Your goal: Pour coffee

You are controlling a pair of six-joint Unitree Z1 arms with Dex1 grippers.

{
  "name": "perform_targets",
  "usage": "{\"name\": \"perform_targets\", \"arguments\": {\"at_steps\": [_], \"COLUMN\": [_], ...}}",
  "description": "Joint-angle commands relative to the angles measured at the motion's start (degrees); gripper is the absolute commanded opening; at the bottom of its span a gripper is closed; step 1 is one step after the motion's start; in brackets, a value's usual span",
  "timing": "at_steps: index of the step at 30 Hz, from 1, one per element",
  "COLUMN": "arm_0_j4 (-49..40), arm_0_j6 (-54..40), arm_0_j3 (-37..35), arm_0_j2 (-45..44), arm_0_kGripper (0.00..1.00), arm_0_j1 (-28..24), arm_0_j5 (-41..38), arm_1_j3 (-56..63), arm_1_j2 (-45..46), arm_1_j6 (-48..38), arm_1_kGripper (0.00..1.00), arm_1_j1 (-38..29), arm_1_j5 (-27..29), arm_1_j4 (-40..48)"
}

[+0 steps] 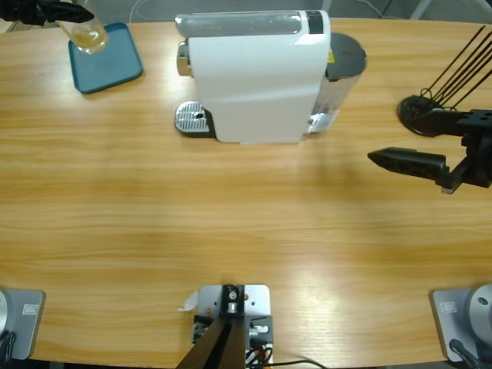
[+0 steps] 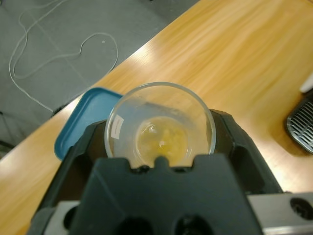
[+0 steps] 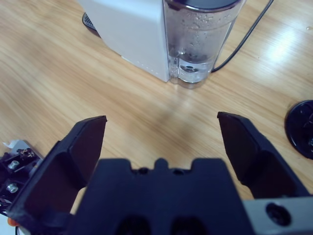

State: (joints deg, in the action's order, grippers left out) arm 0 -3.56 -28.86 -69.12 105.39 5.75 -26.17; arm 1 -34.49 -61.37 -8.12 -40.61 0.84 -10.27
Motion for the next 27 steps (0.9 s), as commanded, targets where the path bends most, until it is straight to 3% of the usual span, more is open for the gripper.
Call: {"name": "perform_targets", "arguments": {"at_steps": [1,12,24,27], "arm_0_j4": [4.95,5.23,5.15,1.46], "arm_0_j6": [7.27,11.37,11.79,11.81], "arm_0_j3": [-4.73,-9.33,-10.4,-12.18], "arm_0_j2": [12.04,19.45,20.53,21.09], "arm_0_kGripper": [0.0,0.0,0.0,0.0], "arm_0_j1": [-4.87,-2.87,-2.3,-2.3], "arm_0_j5": [3.18,6.89,8.24,8.21], "arm_1_j3": [2.15,1.79,0.92,0.92], "arm_1_j2": [-2.35,-3.17,-0.39,-0.32], "arm_1_j6": [-0.23,-0.23,-0.23,-0.23], "arm_1_kGripper": [1.0,1.0,1.0,1.0], "arm_1_j1": [-0.52,-0.52,-0.52,-0.52], "arm_1_j5": [1.19,1.1,1.08,1.08], "arm_1_j4": [0.42,-0.07,-2.34,-2.39]}}
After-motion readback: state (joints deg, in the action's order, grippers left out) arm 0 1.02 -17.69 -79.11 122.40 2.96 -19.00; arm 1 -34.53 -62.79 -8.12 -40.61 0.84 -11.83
